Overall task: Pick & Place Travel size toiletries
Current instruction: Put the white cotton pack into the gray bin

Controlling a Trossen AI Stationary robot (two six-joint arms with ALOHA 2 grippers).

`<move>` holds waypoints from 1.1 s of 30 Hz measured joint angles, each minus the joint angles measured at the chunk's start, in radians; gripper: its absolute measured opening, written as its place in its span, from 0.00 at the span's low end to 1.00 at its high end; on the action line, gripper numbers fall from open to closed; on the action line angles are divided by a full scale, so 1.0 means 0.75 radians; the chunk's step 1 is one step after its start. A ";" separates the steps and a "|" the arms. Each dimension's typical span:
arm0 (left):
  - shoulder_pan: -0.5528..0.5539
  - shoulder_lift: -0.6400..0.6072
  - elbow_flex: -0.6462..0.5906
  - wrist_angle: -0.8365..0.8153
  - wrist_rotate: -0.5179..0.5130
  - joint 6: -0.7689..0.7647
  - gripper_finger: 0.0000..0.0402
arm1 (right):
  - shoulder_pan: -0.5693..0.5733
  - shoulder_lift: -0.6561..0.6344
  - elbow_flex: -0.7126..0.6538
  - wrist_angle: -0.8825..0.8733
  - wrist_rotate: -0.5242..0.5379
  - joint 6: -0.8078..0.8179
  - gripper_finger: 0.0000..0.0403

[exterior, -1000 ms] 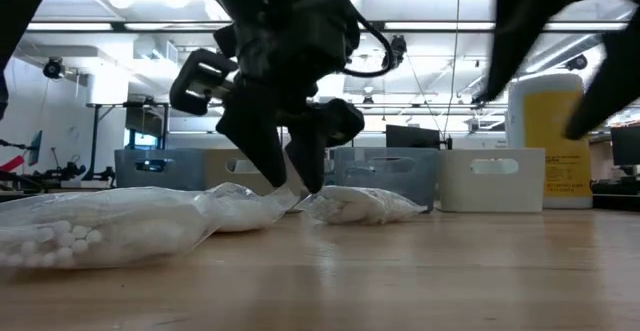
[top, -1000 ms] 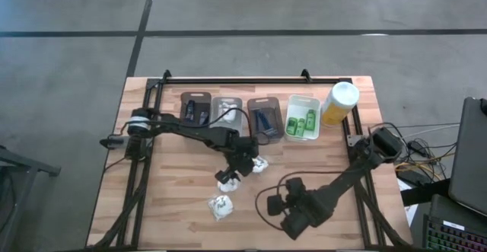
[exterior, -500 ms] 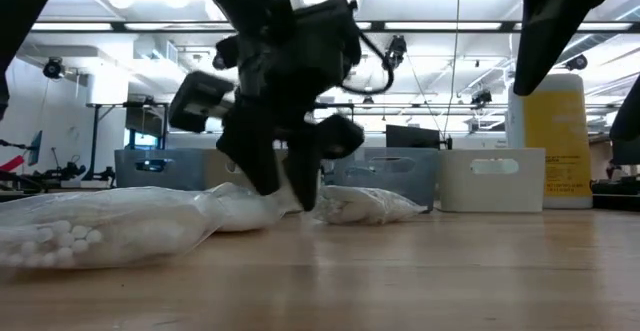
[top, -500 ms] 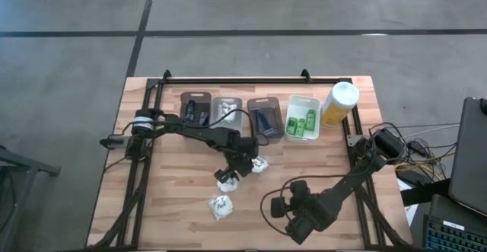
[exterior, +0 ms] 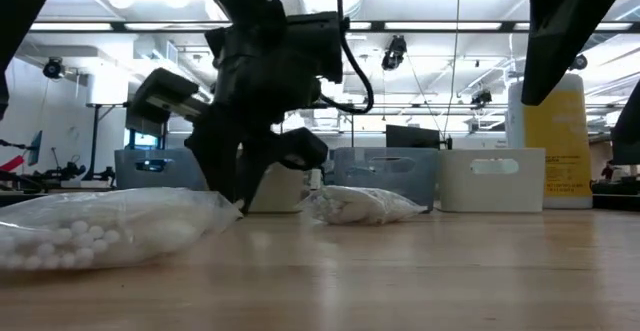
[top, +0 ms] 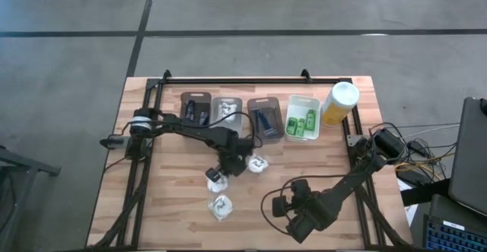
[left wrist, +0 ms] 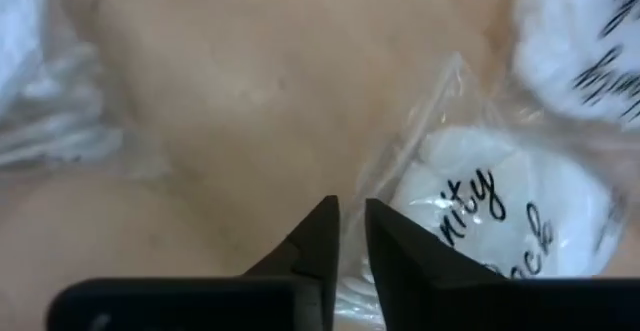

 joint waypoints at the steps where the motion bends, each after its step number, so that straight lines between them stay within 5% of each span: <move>1: 0.000 0.000 -0.002 -0.001 -0.022 0.002 0.12 | 0.000 0.000 0.000 0.002 0.000 0.000 0.70; 11: 0.000 -0.027 0.047 -0.197 -0.118 -0.007 0.01 | 0.000 0.000 -0.001 0.002 0.000 -0.009 0.63; 18: 0.004 -0.274 0.089 -0.238 -0.162 -0.132 0.01 | 0.000 0.000 -0.002 0.003 0.036 -0.018 0.60; 27: 0.057 -0.646 0.133 -0.218 -0.499 -0.246 0.00 | -0.028 0.000 -0.002 -0.006 0.104 -0.025 0.61; 33: 0.246 -0.700 0.227 -0.171 -0.669 -0.232 0.00 | -0.068 -0.001 -0.002 -0.017 0.107 -0.037 0.65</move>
